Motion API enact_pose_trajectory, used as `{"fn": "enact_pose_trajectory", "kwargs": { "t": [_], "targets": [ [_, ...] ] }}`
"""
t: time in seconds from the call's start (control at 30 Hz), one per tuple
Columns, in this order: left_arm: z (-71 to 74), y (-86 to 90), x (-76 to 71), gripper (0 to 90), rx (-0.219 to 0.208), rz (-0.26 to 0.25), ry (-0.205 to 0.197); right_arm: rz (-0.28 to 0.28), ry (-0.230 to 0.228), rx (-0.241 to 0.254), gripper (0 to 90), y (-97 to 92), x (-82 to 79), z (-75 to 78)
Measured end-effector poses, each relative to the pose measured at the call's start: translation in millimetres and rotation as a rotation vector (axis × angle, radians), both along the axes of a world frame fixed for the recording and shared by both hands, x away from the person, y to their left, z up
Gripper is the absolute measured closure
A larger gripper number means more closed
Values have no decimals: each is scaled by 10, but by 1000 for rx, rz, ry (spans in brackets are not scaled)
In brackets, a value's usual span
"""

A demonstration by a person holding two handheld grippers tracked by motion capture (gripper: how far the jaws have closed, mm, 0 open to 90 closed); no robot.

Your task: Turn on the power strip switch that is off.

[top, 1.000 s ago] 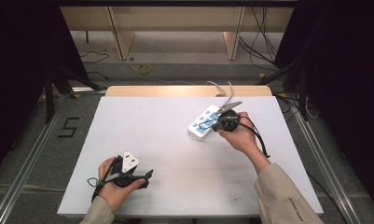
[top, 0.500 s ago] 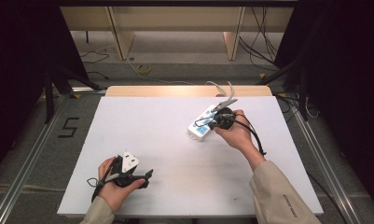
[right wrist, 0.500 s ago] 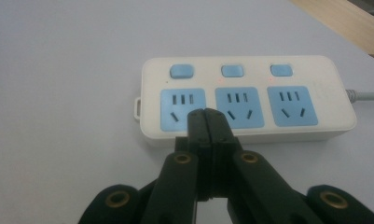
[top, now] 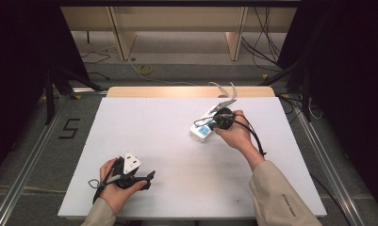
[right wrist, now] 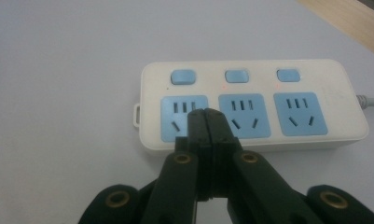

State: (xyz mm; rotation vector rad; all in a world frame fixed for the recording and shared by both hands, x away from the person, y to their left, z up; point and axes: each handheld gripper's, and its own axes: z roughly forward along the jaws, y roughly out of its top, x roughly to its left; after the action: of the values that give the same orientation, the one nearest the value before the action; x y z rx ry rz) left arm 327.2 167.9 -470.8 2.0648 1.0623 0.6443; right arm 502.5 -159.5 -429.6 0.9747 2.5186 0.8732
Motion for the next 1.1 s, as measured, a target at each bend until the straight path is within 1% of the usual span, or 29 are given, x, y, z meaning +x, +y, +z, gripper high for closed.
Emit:
{"fn": "enact_pose_trajectory", "kwargs": {
  "t": [0.27,0.57,0.77,0.93,1.1],
  "targets": [
    [-1,3,-2,176,-7,3,2,2,-2,-7,900,35,18,13],
    [-1,2,-6,175,-5,1,4,7,-4,-18,900,90,53,25],
    [0,-3,-7,175,-5,-1,4,1,4,-26,900,111,78,7],
    [1,3,-7,175,-6,2,3,-4,6,-21,900,124,89,7],
    [1,3,-5,176,-7,2,1,-4,8,-25,900,151,106,-2]
  ]
}}
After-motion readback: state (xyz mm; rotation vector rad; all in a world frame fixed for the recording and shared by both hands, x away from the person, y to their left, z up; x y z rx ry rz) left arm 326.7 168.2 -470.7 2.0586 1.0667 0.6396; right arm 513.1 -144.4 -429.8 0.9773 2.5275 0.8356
